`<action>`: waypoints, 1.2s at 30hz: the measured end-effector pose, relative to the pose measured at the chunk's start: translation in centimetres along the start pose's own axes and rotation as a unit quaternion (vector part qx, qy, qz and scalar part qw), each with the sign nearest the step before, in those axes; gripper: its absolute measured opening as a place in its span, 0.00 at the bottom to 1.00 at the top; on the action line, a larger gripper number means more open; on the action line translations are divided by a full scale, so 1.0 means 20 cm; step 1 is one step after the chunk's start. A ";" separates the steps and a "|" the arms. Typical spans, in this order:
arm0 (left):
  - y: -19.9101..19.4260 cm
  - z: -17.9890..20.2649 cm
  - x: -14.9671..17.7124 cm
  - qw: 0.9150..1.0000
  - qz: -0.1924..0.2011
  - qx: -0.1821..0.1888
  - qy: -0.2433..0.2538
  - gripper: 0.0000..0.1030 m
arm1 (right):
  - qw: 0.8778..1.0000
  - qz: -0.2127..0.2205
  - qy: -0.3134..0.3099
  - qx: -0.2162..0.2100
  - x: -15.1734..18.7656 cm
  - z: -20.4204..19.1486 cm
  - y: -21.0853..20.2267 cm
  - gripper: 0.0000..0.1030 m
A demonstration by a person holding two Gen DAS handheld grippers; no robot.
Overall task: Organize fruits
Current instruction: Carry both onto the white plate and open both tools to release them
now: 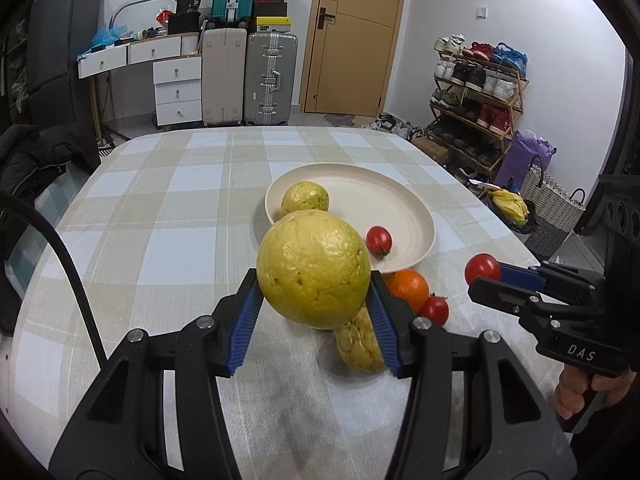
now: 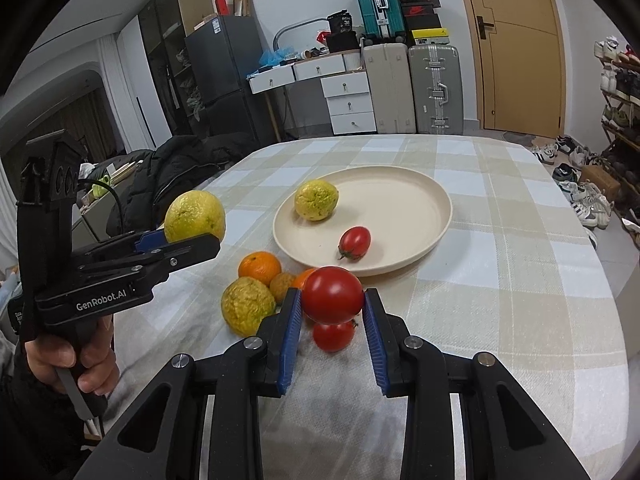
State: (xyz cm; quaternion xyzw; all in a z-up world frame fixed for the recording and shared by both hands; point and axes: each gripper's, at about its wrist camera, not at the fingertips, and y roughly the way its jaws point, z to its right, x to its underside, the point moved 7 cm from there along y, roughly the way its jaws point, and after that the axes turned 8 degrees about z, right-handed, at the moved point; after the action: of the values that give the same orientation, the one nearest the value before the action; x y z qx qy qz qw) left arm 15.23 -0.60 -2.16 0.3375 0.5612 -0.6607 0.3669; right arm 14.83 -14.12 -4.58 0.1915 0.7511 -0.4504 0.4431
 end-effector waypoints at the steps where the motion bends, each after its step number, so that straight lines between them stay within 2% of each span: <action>1: 0.02 0.00 -0.01 1.000 -0.001 0.001 -0.006 0.48 | 1.000 0.001 -0.001 0.001 -0.01 0.01 0.01 0.31; 9: 0.13 -0.02 -0.09 1.000 -0.005 0.000 -0.020 0.48 | 1.000 0.005 0.019 -0.001 -0.09 0.07 0.06 0.31; 21: 0.29 0.04 -0.13 1.000 -0.015 -0.003 0.005 0.48 | 0.999 0.012 0.043 0.024 -0.16 0.17 0.15 0.31; 36: 0.49 0.13 -0.12 0.999 -0.037 -0.007 0.027 0.48 | 0.997 -0.014 0.059 0.049 -0.17 0.26 0.33 0.31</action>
State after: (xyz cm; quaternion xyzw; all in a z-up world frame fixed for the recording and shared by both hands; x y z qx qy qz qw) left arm 24.83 -3.95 -4.55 0.3319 0.5876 -0.6607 0.3288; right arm 23.75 -14.65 -6.02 0.2282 0.7554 -0.4812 0.3817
